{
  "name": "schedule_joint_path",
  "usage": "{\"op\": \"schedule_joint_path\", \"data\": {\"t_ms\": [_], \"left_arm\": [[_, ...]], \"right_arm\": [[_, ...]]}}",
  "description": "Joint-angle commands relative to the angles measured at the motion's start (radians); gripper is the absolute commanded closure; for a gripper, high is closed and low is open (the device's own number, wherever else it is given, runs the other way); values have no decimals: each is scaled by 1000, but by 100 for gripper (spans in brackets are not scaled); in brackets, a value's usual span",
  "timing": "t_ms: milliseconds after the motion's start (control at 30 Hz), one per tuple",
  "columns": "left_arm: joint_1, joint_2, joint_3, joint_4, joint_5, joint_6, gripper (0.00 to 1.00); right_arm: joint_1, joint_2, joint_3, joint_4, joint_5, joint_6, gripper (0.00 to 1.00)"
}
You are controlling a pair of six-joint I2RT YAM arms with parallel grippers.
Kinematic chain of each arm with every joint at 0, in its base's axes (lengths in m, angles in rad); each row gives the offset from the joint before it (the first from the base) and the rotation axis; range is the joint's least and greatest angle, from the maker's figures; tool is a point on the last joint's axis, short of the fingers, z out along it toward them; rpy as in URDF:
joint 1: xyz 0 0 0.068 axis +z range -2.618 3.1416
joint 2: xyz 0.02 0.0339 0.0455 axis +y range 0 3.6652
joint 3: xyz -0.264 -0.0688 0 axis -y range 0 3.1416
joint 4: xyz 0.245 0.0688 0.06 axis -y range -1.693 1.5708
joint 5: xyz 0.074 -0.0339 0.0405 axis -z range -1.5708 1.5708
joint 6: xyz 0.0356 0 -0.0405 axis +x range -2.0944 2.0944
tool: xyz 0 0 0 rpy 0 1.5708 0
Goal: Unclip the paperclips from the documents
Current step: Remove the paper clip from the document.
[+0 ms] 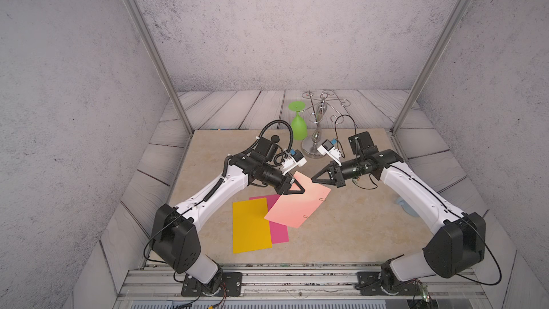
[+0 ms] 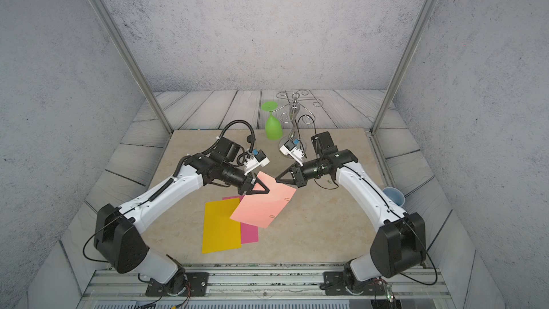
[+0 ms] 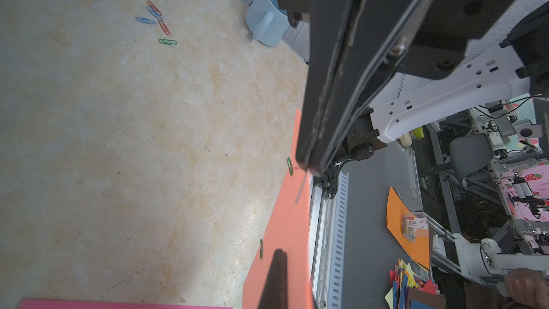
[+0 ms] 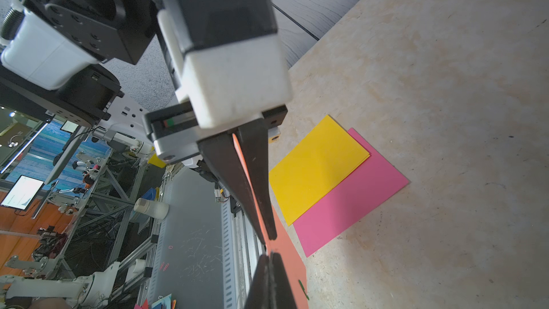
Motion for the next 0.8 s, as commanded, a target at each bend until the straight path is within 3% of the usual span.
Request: {"op": "schedule_joint_path", "data": {"t_ms": [0,767], "left_arm": [[2,-21,-21,-70,-18,33,100],[2,-20,-12,-76,-21,34,100]], "right_arm": [[-22,-22,17,15,-12,2,96],[-27,-15,20,17,-21,6,95]]}}
